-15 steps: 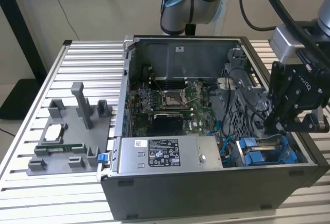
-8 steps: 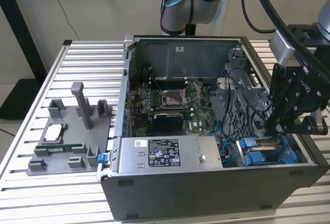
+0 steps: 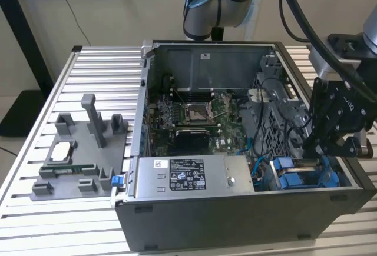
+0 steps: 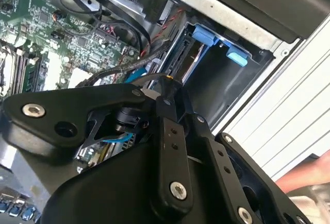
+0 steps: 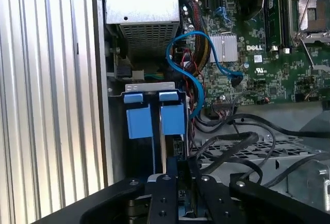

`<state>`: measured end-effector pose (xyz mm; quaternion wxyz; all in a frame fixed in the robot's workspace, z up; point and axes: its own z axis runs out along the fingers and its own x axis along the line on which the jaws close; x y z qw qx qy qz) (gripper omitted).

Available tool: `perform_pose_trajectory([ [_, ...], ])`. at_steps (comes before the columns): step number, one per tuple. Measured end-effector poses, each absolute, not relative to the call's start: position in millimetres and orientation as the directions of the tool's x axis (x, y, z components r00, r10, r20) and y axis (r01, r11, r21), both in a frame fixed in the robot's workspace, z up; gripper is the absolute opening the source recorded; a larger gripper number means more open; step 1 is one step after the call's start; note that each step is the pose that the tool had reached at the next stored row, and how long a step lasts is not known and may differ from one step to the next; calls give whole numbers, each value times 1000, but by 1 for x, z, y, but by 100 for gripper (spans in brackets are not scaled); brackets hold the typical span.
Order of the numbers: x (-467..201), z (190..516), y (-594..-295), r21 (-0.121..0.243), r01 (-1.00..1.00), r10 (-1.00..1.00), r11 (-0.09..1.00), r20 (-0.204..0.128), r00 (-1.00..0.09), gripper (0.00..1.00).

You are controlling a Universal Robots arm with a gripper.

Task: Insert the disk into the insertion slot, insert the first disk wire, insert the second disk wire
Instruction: 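Insert the first disk wire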

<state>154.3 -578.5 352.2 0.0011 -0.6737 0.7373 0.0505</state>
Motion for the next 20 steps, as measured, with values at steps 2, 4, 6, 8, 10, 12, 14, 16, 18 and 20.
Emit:
perform_pose_trajectory([
  [2,157,351,-578,82,-993,-993,87,-69,-93,0],
  [4,161,350,-579,93,-992,-993,88,-68,-94,0],
  [6,164,349,-579,104,-991,-993,88,-67,-95,0],
  [8,165,349,-578,105,-991,-993,88,-67,-95,0],
  [10,165,349,-578,105,-991,-993,88,-67,-95,0],
  [12,165,349,-578,105,-991,-993,88,-67,-95,0],
  [14,165,349,-578,105,-991,-993,88,-67,-95,0],
  [16,165,349,-578,105,-991,-993,88,-67,-95,0],
  [18,165,349,-578,105,-991,-993,87,-67,-95,0],
  [20,167,348,-578,105,-991,-994,84,-67,-92,0],
])
